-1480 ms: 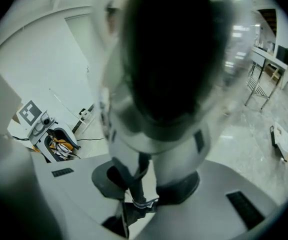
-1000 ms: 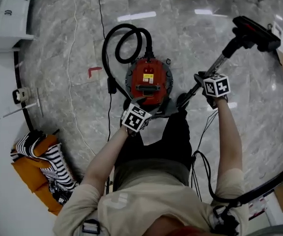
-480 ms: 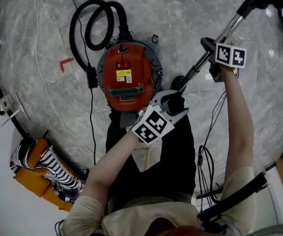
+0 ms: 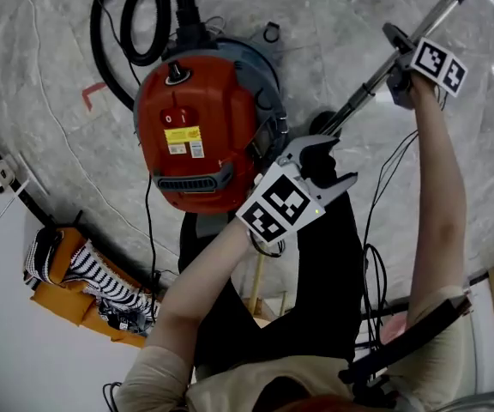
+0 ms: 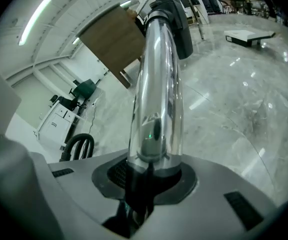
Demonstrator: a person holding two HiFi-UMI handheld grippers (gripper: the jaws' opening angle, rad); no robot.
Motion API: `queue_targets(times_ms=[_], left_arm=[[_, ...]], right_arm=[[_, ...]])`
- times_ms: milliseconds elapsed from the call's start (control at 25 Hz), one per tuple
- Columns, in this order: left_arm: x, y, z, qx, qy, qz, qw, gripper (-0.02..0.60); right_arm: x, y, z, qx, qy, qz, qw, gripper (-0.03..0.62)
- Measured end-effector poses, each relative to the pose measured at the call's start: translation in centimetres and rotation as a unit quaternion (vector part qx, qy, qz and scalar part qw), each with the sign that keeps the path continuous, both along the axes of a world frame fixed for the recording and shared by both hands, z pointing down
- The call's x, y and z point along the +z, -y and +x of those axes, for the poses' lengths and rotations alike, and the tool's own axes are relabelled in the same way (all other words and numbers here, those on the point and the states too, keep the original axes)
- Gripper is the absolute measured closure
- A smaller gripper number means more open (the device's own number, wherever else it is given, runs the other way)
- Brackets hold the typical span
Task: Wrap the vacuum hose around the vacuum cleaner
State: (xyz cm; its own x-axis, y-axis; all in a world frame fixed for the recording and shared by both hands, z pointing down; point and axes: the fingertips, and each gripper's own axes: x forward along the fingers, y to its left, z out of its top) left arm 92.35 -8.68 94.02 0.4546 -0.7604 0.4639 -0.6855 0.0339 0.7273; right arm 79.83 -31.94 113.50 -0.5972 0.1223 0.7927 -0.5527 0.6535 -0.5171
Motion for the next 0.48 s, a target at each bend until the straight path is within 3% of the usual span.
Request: queue_targets(times_ms=[240,480], left_arm=[[5.4,0.8,0.5,-0.033,-0.001,-0.067,0.9972,0.318],[10.4,1.0,3.7,-0.016,-0.006,-0.118,0.9929,0.318]], right_arm=[[6.1,1.4,3.9,0.021,-0.043,-0.017,0.999,0.513],[11.4,0.8,6.8,-0.029,-0.092,-0.025,0.995,0.511]])
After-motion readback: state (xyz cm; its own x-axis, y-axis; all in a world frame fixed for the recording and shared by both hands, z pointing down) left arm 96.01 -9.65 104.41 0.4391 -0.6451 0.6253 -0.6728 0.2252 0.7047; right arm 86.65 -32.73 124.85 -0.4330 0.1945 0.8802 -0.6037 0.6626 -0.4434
